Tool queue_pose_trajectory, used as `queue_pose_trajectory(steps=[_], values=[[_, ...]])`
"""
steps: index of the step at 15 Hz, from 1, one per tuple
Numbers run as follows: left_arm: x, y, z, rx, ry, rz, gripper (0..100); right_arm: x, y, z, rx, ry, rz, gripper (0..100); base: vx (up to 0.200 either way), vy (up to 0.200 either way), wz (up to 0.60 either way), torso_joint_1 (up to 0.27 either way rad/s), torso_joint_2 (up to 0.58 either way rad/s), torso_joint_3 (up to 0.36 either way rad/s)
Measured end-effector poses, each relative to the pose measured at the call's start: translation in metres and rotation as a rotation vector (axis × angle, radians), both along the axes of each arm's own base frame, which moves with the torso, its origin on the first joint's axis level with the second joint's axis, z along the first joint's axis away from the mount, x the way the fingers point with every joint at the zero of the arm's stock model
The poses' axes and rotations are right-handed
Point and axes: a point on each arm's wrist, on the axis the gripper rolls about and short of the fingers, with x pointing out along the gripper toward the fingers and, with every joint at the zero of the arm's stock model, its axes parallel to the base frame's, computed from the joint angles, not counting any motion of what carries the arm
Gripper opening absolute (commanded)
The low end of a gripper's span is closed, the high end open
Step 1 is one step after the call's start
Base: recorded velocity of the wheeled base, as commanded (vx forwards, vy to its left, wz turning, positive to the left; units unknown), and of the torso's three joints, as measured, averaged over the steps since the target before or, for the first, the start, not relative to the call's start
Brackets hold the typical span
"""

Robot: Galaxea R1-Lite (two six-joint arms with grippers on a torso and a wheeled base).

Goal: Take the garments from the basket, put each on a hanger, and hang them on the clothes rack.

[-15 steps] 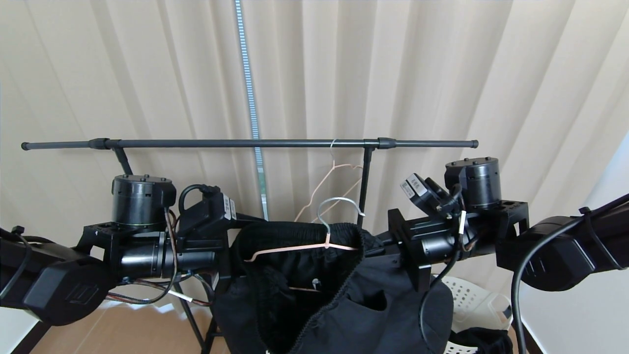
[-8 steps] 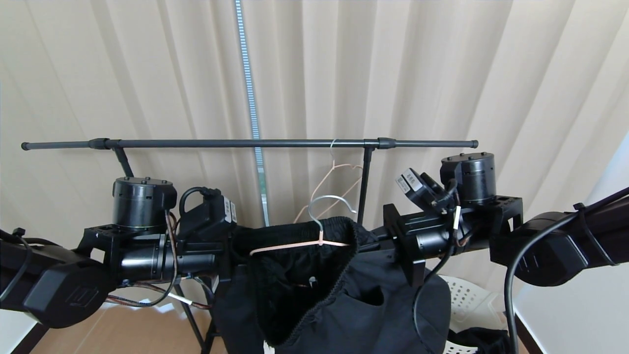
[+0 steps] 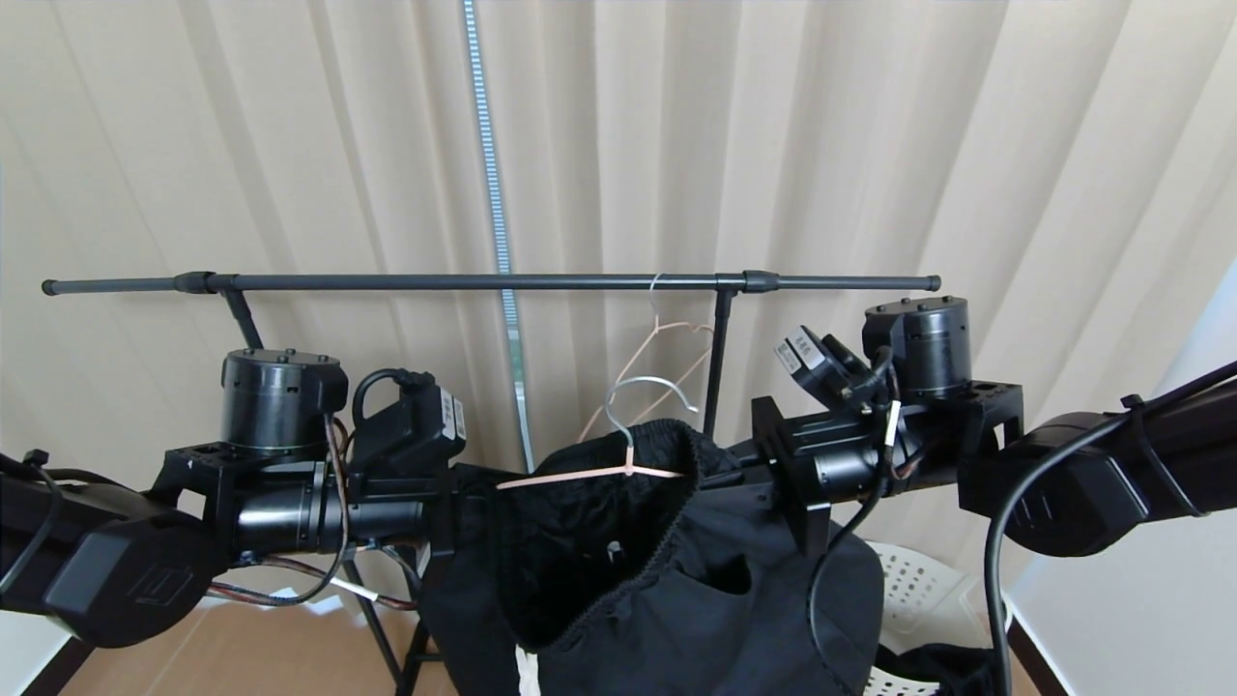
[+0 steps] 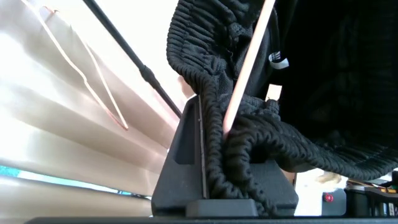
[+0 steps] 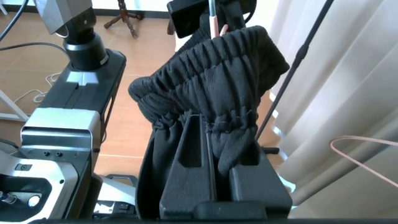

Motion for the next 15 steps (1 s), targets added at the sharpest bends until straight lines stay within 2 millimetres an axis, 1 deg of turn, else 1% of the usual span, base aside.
queue_pose_trajectory(steps=[3,4,8,15], values=[[-0.001,0.003,-0.001,0.008,0.003,0.021,0,0.006,-0.010,-0.005,-0.005,0.004,-0.030,100,0.000,0.000,0.00,0.000,0.00,0.000],[-0.002,0.006,0.000,0.008,0.002,0.028,0,0.008,-0.015,-0.007,-0.009,0.001,-0.048,100,0.000,0.000,0.00,0.000,0.00,0.000],[-0.005,0.020,0.006,0.002,-0.016,0.075,0,0.016,-0.037,-0.011,-0.017,-0.025,-0.107,100,0.000,0.000,0.00,0.000,0.00,0.000],[-0.016,0.043,0.011,-0.003,-0.027,0.151,0,0.019,-0.059,-0.019,-0.032,-0.047,-0.160,100,0.000,0.000,0.00,0.000,0.00,0.000]])
